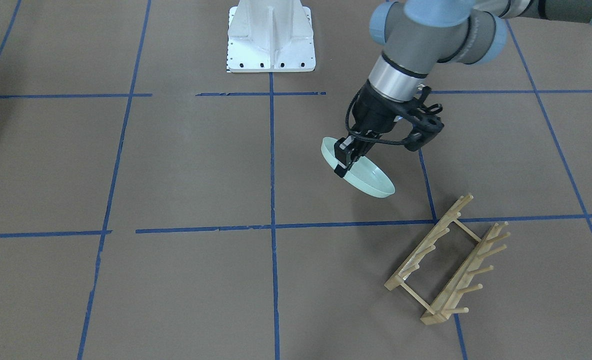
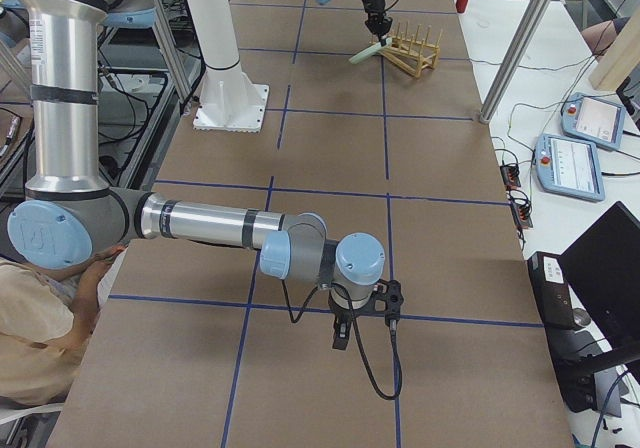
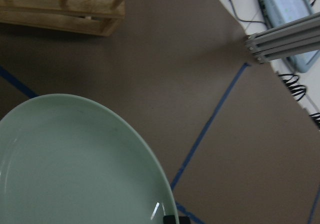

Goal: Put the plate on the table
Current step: 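Carry the plate nearer the robot and lower it flat onto the table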

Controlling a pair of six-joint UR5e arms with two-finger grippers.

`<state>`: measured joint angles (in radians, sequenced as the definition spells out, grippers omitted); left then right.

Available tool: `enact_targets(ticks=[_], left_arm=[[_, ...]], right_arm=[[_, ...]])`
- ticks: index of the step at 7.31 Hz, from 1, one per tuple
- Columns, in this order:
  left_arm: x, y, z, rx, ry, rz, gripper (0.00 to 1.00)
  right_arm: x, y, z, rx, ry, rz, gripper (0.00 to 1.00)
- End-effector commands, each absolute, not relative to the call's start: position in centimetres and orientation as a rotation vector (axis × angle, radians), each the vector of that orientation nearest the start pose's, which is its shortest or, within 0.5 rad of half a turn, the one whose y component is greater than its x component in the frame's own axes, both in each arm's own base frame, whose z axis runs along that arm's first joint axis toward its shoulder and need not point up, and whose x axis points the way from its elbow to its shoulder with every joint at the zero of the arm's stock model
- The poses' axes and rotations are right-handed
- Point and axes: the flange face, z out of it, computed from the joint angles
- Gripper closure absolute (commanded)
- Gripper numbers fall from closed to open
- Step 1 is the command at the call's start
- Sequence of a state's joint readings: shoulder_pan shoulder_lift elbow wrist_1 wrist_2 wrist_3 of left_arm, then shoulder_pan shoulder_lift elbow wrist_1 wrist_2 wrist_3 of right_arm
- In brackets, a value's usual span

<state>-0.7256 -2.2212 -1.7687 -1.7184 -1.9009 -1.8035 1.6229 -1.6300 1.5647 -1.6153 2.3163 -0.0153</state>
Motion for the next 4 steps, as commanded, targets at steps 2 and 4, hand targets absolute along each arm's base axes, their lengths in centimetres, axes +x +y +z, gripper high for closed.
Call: enact_targets(ticks=[2, 4], left_arm=[[53.2, -47.5, 19.1, -0.163, 0.595, -0.518, 1.00], [60.2, -44.5, 22.0, -0.194, 0.491, -0.398, 1.00]], right_arm=[[9.0, -45.4, 69.6, -0.079, -0.748, 0.076, 0.00], [9.0, -45.4, 69.6, -0.079, -0.748, 0.076, 0.00]])
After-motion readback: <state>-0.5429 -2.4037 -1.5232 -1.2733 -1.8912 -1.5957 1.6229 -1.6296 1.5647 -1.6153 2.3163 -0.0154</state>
